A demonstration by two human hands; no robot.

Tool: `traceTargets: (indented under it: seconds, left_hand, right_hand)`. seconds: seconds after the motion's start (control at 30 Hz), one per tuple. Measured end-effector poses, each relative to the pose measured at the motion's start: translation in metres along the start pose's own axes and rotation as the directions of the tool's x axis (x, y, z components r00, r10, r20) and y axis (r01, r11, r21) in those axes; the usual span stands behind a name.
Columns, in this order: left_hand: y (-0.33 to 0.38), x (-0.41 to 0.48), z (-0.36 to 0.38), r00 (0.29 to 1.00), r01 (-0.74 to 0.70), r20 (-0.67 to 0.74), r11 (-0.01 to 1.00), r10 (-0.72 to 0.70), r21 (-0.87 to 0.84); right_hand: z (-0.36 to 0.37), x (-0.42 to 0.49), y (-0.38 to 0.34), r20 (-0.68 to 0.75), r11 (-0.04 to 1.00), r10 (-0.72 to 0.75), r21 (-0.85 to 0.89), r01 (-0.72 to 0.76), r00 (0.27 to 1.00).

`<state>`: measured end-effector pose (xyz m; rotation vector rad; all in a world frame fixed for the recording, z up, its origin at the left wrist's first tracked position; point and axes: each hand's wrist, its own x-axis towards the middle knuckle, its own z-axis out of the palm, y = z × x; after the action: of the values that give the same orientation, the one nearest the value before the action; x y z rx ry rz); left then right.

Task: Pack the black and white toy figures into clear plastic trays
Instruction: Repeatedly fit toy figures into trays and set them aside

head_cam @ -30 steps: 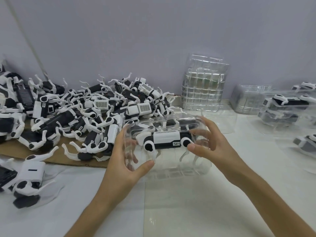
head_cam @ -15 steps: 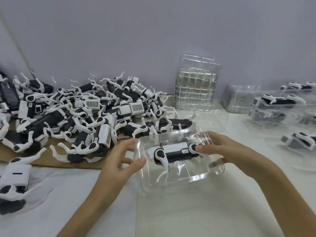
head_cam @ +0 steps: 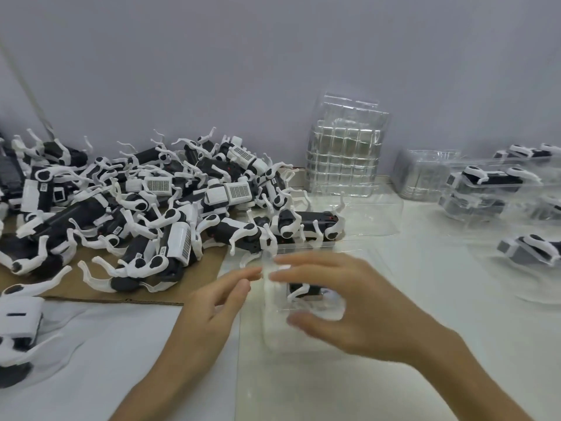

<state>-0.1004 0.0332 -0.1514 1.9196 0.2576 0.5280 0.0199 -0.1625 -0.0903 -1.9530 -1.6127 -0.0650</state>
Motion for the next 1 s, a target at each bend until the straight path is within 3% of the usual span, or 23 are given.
traceTargets:
  seconds: [0.1,0.3,0.5,0.73,1.0]
  left_hand:
    - [0.000,-0.003,0.006,0.999,-0.030,0.033,0.998,0.029,0.055]
    - [0.000,-0.002,0.005,1.000,-0.024,0.007,0.986,0.023,0.167]
    - [-0.005,-0.004,0.007,0.995,-0.099,0.039,0.958,0.092,0.270]
    - [0.000,-0.005,0.004,0.986,-0.159,0.096,0.923,0.134,0.351]
    - [-0.001,-0.004,0.003,0.983,-0.166,0.142,0.906,0.119,0.389]
  right_hand:
    - [0.003,-0.001,0.004,0.130,0.989,0.063,-0.143,-0.044,0.990]
    - [-0.019,-0.004,0.026,-0.060,0.920,0.354,-0.156,-0.359,0.933]
    - [-0.033,-0.013,0.063,-0.199,0.771,0.598,-0.121,-0.625,0.776]
    - [-0.053,-0.026,0.086,-0.409,0.541,0.770,0.012,-0.841,0.490]
    - [-0.067,-0.042,0.106,-0.541,0.465,0.760,0.067,-0.883,0.360]
